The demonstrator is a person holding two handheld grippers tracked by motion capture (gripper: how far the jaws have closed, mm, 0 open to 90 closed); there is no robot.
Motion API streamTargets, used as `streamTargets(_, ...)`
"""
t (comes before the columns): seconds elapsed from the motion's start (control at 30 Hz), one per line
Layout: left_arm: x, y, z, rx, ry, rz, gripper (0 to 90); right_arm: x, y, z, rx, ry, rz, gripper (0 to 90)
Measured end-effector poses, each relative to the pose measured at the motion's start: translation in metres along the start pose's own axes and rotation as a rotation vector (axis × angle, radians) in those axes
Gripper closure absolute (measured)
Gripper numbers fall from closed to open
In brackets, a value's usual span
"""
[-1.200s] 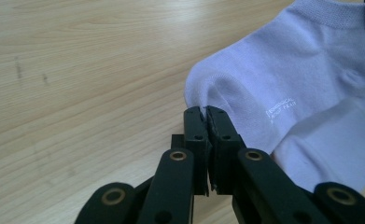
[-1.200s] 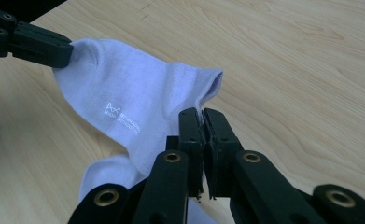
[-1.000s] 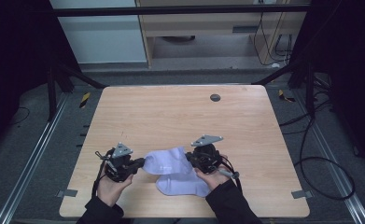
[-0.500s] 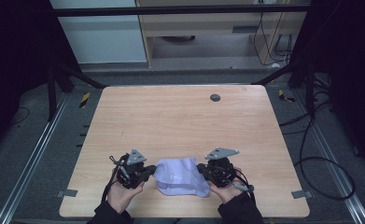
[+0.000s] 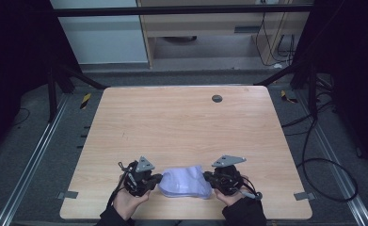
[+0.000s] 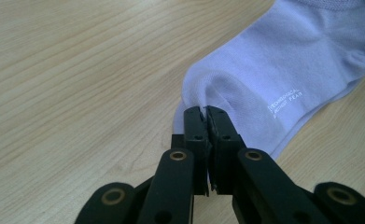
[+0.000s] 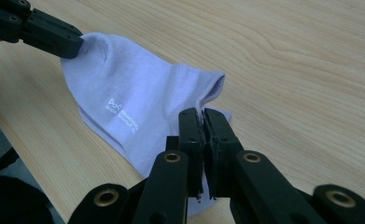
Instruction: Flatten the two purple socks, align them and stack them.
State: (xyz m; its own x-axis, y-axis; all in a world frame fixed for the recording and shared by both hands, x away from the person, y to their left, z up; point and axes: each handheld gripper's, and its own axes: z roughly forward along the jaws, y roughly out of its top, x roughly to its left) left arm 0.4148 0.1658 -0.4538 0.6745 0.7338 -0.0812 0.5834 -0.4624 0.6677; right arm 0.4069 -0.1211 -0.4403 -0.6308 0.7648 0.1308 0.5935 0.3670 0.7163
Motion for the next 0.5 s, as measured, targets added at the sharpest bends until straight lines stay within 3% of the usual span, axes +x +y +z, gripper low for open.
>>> streamTargets(0.5,-0.001,-0.005,0.009,0.044,-0.004,0.004,86.9,-0.008,-0.009,0.012,0.053,-0.010,0.024,86.7)
